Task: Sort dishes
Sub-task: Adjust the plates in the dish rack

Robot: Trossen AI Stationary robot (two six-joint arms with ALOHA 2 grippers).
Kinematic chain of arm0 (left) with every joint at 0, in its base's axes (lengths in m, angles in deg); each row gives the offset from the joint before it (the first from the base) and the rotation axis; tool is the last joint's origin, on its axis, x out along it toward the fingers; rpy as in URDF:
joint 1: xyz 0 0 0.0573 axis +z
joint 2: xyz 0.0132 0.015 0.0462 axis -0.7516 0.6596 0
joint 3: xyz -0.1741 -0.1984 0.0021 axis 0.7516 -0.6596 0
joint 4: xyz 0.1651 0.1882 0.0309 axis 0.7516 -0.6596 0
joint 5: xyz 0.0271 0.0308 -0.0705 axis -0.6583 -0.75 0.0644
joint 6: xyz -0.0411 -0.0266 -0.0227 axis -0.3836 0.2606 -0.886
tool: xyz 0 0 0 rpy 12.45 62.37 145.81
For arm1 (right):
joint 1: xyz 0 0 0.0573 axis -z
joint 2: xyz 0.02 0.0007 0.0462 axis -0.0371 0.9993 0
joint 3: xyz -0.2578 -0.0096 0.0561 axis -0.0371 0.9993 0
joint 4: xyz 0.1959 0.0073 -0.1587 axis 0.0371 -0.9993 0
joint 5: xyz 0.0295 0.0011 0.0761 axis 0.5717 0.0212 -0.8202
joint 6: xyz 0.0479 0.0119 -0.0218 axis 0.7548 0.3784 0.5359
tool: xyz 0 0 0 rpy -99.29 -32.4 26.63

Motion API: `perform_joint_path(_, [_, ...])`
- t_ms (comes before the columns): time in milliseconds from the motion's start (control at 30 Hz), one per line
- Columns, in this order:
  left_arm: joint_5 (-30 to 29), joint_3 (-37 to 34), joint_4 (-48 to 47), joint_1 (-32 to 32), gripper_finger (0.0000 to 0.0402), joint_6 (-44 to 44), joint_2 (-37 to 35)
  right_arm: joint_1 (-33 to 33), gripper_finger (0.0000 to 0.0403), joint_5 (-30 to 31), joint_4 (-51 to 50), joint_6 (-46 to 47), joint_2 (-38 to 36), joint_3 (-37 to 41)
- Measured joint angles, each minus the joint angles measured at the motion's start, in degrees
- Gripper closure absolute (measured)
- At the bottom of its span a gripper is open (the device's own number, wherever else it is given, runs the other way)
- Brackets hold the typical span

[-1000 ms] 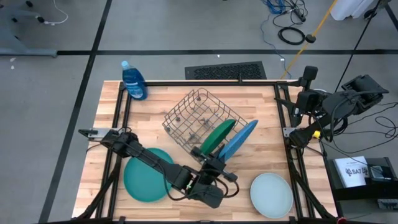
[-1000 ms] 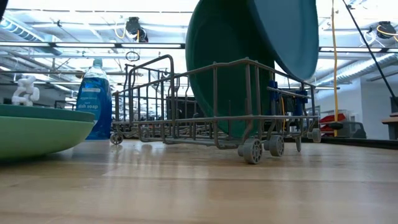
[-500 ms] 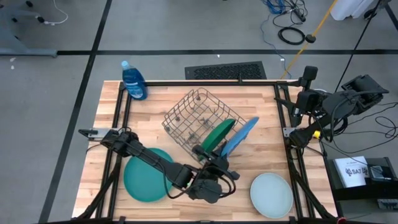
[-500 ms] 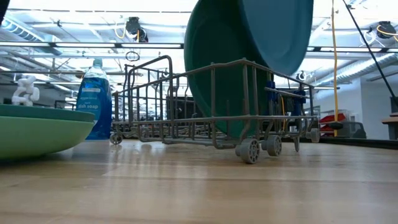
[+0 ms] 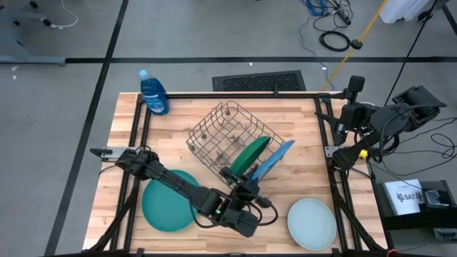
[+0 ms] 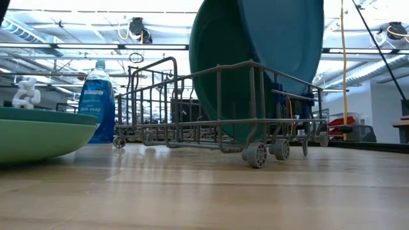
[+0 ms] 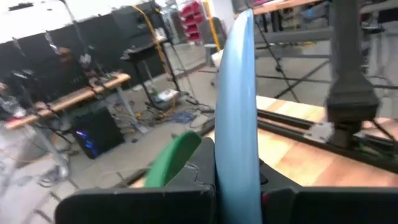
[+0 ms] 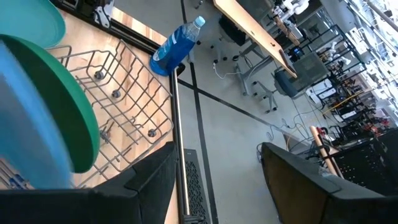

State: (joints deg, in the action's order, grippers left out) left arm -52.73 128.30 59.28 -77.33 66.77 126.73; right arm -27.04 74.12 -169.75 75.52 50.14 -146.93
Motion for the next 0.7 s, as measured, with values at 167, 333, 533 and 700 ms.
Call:
perform_joint_path(167, [0.10, 0.04, -4.08, 0.24, 0.0392, -3.58, 0.72, 0.02, 0.0177, 0.04, 0.12, 0.00, 0.07, 0.00])
perform_joint_path(333, [3.16, 0.11, -6.23, 1.16, 0.0392, -6.73, 0.73, 0.02, 0.0177, 0.00, 0.35, 0.19, 0.21, 0.00])
perform_joint_path(533, [10.93, -0.01, -9.09, 2.85, 0.0391, -11.51, 1.13, 0.00, 0.0177, 0.00, 0.39, 0.22, 0.28, 0.00])
perform_joint_path(700, [12.57, 0.04, -8.90, 3.37, 0.0348, -13.99, 1.05, 0.02, 0.0177, -0.01, 0.43, 0.42, 0.28, 0.00])
